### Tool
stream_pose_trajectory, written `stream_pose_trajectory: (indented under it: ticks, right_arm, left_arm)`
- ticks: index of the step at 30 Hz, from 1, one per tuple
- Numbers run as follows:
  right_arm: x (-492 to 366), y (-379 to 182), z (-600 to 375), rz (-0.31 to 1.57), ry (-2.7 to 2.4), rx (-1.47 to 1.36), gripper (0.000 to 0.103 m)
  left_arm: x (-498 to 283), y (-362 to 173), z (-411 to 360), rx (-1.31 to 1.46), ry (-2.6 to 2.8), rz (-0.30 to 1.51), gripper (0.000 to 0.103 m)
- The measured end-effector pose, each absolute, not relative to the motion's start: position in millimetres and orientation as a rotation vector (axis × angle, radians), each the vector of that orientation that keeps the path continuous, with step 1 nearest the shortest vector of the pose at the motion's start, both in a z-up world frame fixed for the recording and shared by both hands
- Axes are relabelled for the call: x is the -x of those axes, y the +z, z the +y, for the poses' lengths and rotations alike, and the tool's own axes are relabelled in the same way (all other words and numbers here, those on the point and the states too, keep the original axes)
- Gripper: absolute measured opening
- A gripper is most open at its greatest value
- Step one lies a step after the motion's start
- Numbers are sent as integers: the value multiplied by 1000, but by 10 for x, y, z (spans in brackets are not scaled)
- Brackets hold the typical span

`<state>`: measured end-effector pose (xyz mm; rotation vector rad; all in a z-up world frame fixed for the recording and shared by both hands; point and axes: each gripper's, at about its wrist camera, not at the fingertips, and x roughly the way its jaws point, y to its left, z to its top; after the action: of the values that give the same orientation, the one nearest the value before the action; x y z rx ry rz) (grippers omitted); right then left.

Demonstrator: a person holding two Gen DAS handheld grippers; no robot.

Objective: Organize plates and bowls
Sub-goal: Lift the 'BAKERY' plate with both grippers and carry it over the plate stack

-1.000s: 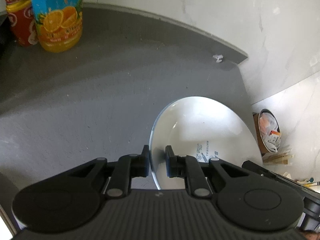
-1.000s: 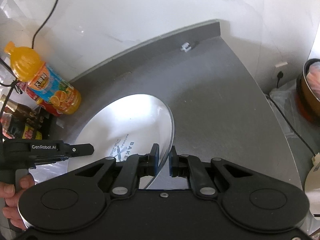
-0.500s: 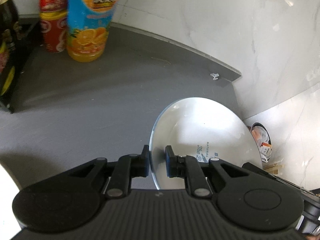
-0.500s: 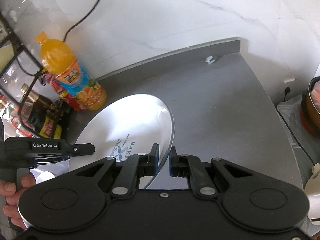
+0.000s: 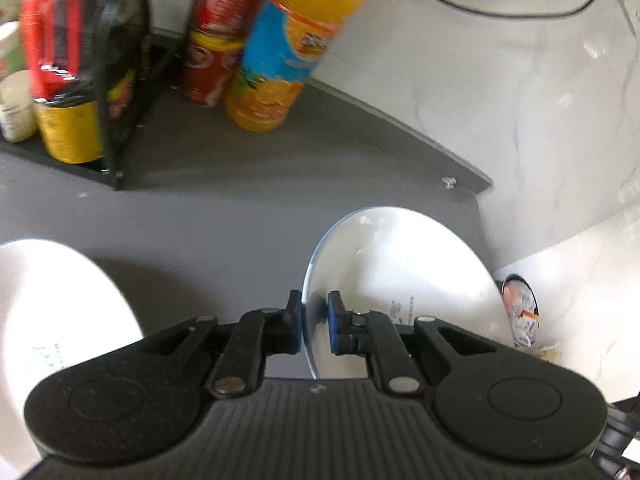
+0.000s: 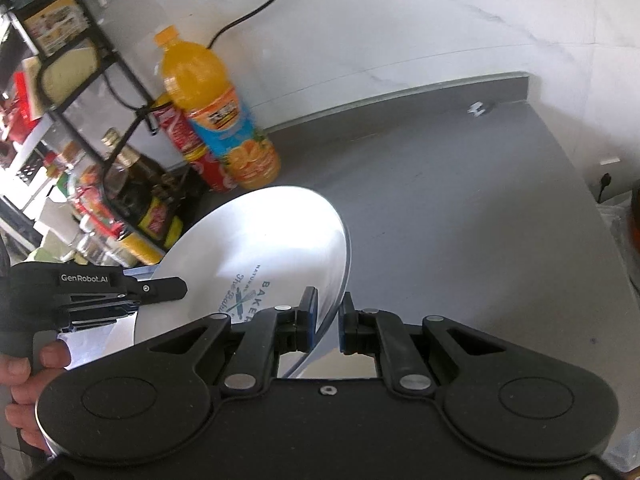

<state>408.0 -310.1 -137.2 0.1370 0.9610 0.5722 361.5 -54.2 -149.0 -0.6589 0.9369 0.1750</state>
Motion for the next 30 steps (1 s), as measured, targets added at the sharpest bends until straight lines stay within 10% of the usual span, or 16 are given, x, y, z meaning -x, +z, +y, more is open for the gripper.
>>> stream_pose_trajectory:
  ticks: [30]
  right_arm:
    - [-3212, -1587, -2268, 1040, 769, -74, 10]
  left_arm:
    - [-1971, -1704, 297, 925, 361, 828, 4]
